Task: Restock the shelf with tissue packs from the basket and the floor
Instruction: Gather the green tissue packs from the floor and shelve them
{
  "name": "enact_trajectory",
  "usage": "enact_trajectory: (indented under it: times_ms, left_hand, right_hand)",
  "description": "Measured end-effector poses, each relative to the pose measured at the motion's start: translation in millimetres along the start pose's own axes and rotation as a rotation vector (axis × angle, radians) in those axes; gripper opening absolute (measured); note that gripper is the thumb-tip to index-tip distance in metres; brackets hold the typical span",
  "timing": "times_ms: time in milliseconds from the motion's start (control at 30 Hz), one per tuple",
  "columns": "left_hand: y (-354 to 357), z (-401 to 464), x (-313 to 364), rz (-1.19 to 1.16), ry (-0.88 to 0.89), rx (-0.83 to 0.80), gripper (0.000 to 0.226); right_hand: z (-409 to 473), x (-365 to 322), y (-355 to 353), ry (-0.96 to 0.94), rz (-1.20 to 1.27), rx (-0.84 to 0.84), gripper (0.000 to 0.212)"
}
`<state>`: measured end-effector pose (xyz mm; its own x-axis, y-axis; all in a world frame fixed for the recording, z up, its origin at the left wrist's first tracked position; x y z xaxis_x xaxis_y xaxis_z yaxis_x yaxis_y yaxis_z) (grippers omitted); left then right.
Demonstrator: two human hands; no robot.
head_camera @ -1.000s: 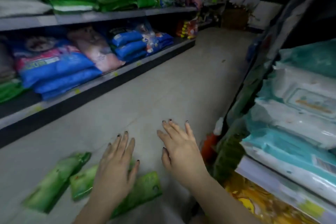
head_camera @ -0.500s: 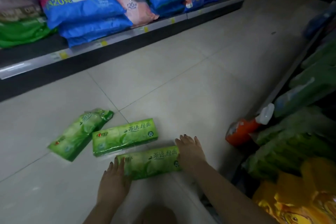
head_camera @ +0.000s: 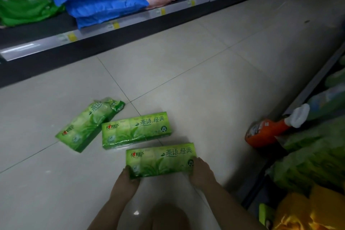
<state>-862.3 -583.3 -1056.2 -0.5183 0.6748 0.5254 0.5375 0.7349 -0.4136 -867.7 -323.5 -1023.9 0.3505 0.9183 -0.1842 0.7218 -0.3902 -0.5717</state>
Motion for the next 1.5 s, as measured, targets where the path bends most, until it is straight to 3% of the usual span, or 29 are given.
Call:
enact_trajectory:
  times_ms: [200,300,367,500,567,633,767,967,1367,1500]
  left_hand:
    - [0.6,6.2,-1.0,-0.154,-0.017,0.016,0.052]
    - [2.2,12.8,-4.6,-0.181,-0.066,0.017,0.043]
    - [2.6,14.9,-2.9,-0.216,-0.082,0.012,0.043]
    - [2.0,15.1,-0.7,-0.325,-0.102,0.038,0.076]
    - [3.0,15.8,-0.1,-0.363,-0.113,0.045,0.071]
    - [3.5,17.4,0.7,-0.37,-0.128,0.059,0.055]
    - [0.7,16.1,4.6,-0.381,-0.122,0.096,0.044]
    - [-11.9,-6.8,29.3,-0.463,-0.013,0.217,0.069]
    - [-62.5,-86.2,125.2,-0.53,0.324,0.28,0.07]
    - [-100.1,-133.5,163.7,-0.572,0.521,0.323,0.055]
  right_hand:
    - [7.7,12.7,18.8,-0.001,0.169,-0.096,0.074]
    - [15.1,16.7,20.0,0.004,0.311,-0.08,0.083]
    - [10.7,13.9,12.9,-0.007,0.362,-0.058,0.073]
    - [5.9,5.6,0.0,-0.079,0.481,-0.063,0.035]
    - [8.7,5.3,-2.4,-0.077,0.502,-0.078,0.022]
    - [12.4,9.6,-2.6,-0.048,0.52,-0.102,0.023]
    - [4.5,8.7,-14.7,-0.078,0.578,-0.079,0.029]
    - [-10.3,-0.2,-54.0,-0.175,0.466,-0.01,0.048]
    - [-136.6,-8.8,-165.1,-0.387,0.481,0.324,0.069]
    - [-207.6,-18.3,-192.4,-0.508,0.553,0.501,0.068]
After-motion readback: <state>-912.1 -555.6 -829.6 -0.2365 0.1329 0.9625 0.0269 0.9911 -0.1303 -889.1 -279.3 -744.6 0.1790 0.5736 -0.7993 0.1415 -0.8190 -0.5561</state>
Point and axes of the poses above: each hand's wrist, its own z-axis towards the middle knuckle, its own y-axis out of the palm, x = y × z, the point moved 5 cm from there along z, towards the middle knuckle, and after that the axes turned 11 degrees about -x, right-handed, at the moved point
